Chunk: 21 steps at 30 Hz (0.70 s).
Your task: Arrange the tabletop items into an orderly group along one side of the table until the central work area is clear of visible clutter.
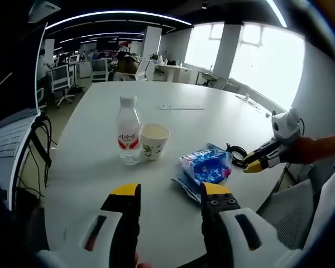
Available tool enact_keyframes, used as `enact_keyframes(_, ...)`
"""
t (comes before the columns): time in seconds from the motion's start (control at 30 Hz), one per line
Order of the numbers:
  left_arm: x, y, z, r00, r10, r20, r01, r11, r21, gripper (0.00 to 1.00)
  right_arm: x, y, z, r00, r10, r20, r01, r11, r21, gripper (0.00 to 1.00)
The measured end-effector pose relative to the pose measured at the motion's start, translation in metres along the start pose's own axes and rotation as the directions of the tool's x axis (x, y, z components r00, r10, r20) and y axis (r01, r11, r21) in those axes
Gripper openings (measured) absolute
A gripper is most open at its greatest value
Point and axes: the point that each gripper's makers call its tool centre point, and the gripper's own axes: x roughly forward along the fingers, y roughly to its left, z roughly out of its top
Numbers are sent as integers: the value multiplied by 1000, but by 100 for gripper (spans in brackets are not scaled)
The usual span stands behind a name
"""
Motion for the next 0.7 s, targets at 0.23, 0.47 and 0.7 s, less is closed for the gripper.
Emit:
enact_keyframes(0.23,-6,2,-4,1000,22,7,-22,1000,-15,42,10,-20,6,999,-36,-6,36,999,29,20)
enact_keyframes(0.47,-11,4,-5,999,37,13,-37,999,-32,42,27,-31,10,999,-32,5,31,991,129,20)
enact_keyframes(0.7,-16,4,-8,999,43,9,-42,999,-30,43,44,-32,14,1000,-24,0,23,980,199,20)
